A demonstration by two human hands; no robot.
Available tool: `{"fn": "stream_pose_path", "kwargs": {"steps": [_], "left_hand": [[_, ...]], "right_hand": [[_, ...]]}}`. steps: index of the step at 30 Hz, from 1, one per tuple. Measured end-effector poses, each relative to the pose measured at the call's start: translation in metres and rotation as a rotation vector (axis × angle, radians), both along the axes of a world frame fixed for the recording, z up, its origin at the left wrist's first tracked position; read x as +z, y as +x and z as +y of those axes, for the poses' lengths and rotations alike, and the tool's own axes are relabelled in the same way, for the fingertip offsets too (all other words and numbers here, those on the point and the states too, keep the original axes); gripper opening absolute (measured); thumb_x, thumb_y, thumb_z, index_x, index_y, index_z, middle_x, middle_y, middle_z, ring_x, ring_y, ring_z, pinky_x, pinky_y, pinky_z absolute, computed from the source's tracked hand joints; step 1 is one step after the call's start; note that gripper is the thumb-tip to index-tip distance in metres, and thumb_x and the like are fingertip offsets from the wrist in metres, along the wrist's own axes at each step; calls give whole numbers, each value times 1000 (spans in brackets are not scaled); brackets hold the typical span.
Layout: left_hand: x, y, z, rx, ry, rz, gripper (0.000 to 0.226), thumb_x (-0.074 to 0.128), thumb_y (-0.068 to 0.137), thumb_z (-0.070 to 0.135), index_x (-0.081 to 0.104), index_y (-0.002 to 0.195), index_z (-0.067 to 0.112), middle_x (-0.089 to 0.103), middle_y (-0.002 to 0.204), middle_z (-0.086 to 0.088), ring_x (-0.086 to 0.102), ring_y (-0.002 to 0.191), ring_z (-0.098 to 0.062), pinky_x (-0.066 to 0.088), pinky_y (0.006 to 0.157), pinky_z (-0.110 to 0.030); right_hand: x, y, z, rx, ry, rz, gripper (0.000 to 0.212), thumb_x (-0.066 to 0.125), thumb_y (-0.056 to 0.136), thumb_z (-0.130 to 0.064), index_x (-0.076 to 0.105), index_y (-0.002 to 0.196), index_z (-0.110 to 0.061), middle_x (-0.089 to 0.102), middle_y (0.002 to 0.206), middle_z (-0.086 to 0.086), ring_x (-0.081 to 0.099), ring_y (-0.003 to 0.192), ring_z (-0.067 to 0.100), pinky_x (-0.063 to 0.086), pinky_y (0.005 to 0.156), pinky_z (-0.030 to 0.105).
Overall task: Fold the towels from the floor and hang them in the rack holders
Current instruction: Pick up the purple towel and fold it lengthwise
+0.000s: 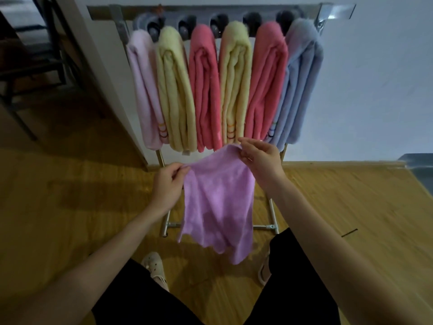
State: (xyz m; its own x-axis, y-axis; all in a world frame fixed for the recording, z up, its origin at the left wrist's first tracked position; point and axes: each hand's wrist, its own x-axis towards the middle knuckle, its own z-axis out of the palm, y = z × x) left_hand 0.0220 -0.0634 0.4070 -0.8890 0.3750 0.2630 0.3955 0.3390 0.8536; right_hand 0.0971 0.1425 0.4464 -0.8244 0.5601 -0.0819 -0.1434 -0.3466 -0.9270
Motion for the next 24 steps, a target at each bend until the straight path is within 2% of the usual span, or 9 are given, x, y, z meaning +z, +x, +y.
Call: {"fn": "stream_pose_path", "kwargs": {"steps": [3,5,9,12,13,15,17,20,24], "left_hand": [[20,-2,8,46,105,-33,15,55,94,7,68,92,-1,67,79,-14,58,74,-13,46,67,-32],[30,-2,11,81,134,-36,14,55,94,8,68,91,5,67,81,-14,59,76,-15,48,70,-35],[43,-6,17,120,160,-43,14,55,94,10,68,89,13,70,86,-12,65,84,-21,53,78,-42],[52,-7,21,121,187,-98,21,55,94,15,66,79,25,70,78,0,68,76,-13,58,70,-36],[55,-8,22,125,196,-106,24,55,94,15,66,78,28,69,75,2,68,74,-11,57,66,-33],[62,-10,25,144,232,-130,27,54,94,13,67,76,29,69,73,4,69,73,-11,55,65,-30],[65,-15,27,173,247,-148,26,53,93,11,68,76,24,70,76,-3,70,78,-19,57,69,-37],[66,-22,29,210,279,-200,22,52,92,9,66,76,12,67,82,-18,68,87,-36,56,79,-53],[69,-28,32,242,315,-261,25,51,90,4,65,70,11,63,80,-20,65,91,-41,53,81,-58]], "right_hand": [[-5,5,5,44,278,-115,32,74,76,1,69,107,-5,64,86,10,60,76,13,53,78,24],[-4,10,5,59,492,-161,38,76,74,1,68,112,-5,66,90,8,61,77,11,54,77,25],[1,14,8,23,890,-132,22,59,85,4,70,103,2,64,79,3,58,68,14,50,68,28],[0,14,13,8,1159,-183,20,54,90,-2,71,98,-1,57,88,8,52,87,21,46,81,31],[1,14,14,10,1208,-199,19,54,92,-6,71,98,0,52,92,11,49,91,22,44,85,32],[2,15,13,10,1283,-160,18,55,92,-8,71,96,1,46,92,10,46,89,21,44,83,34],[4,18,10,-1,1327,-83,17,55,91,-5,68,101,-1,47,94,8,49,85,20,46,76,37],[5,25,2,60,1368,58,18,46,93,-7,54,109,-9,50,103,3,51,81,18,48,68,42],[-8,30,-14,286,1625,108,13,47,89,-3,56,98,-6,49,94,9,51,71,27,46,53,42]]}}
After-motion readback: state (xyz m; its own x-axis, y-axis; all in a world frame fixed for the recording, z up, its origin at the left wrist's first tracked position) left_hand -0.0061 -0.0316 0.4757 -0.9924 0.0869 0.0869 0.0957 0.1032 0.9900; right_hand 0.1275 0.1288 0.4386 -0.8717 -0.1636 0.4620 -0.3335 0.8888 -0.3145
